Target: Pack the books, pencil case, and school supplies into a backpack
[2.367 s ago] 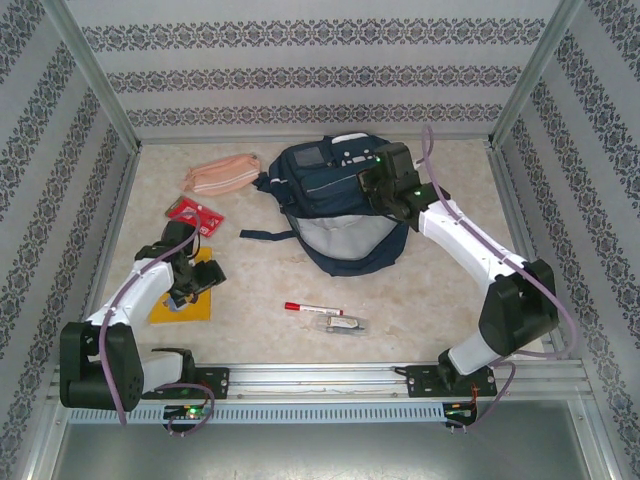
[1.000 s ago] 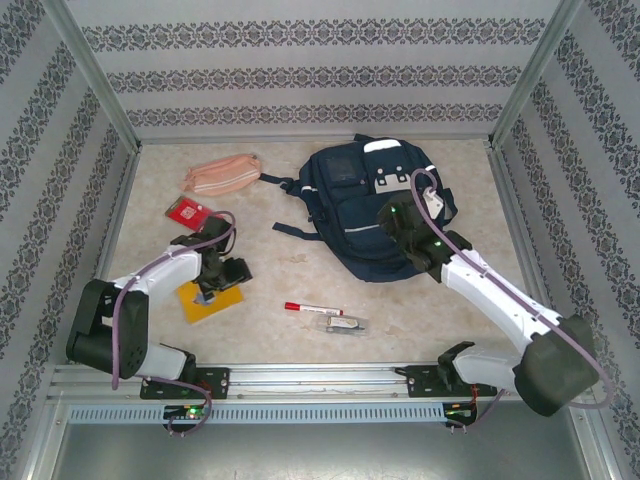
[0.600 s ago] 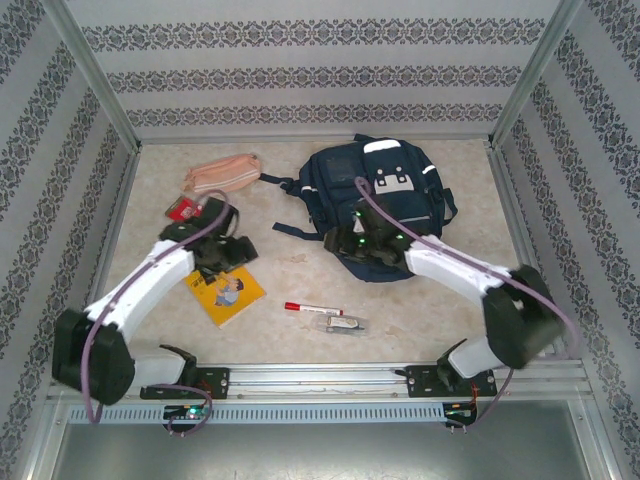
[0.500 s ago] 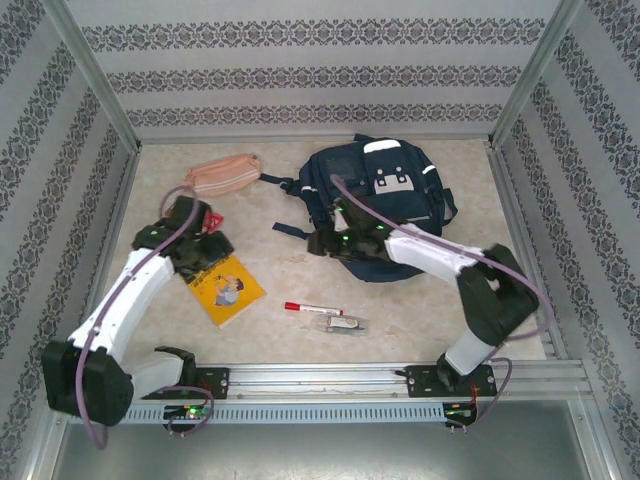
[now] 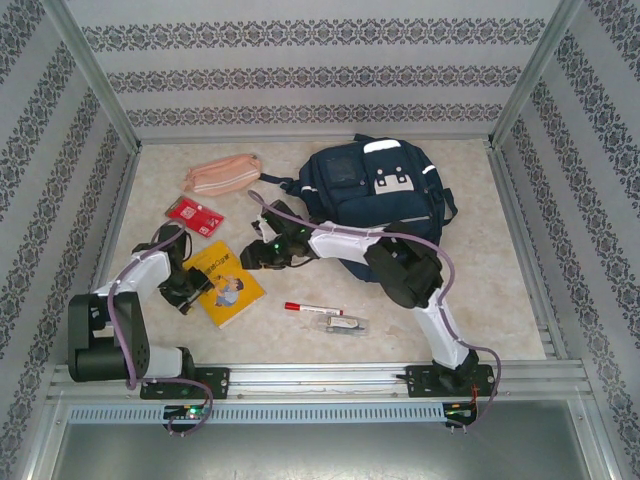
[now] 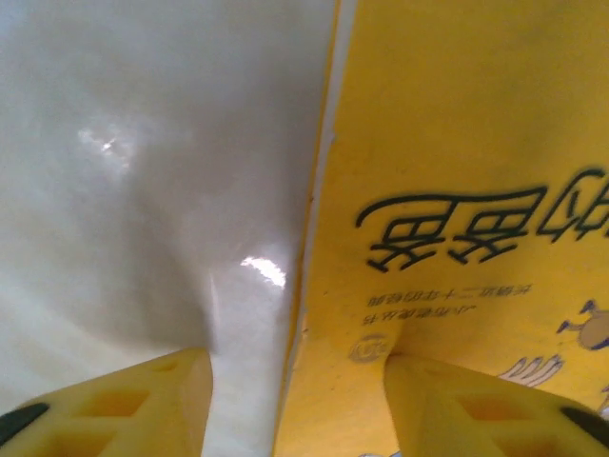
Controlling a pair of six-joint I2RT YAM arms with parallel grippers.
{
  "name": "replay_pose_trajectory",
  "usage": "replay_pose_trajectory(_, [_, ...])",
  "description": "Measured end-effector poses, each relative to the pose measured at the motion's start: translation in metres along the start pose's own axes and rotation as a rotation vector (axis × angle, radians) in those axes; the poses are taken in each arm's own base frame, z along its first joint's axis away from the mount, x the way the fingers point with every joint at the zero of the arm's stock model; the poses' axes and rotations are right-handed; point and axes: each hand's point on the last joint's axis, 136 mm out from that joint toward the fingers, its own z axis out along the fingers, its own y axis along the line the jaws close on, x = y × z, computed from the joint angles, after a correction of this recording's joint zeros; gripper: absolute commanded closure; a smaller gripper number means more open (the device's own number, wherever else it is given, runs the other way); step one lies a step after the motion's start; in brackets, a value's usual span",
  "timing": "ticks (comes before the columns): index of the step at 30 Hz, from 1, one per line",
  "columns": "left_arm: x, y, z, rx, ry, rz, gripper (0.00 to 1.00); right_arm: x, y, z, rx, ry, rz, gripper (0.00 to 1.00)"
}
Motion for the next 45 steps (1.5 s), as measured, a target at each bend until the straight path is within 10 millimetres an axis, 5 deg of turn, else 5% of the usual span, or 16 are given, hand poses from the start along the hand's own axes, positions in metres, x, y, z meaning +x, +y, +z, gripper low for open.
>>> replay_pose_trajectory(9, [0.001,-0.008,0.007,0.071,-0.011,0.04,0.68,0.016,0.014,0.014,-0.092,0.066,0.022,0.49])
replay_pose_trajectory(18, [0.004,-0.003,0.005,0.031,0.016,0.06,0.84,0.012,0.021,0.011,-0.21,0.111,0.152,0.46])
replay_pose_trajectory(28, [0.003,0.0,0.004,0.021,0.013,0.054,0.86,-0.001,0.025,0.008,-0.352,0.095,0.318,0.47])
replay_pose_trajectory(38, [0.003,0.001,0.004,0.025,0.004,0.054,0.86,0.003,0.019,0.009,-0.332,0.087,0.258,0.58])
replay_pose_trajectory(45, [0.001,0.0,0.004,0.029,-0.015,0.06,0.85,0.026,0.024,-0.001,-0.232,0.114,0.116,0.66])
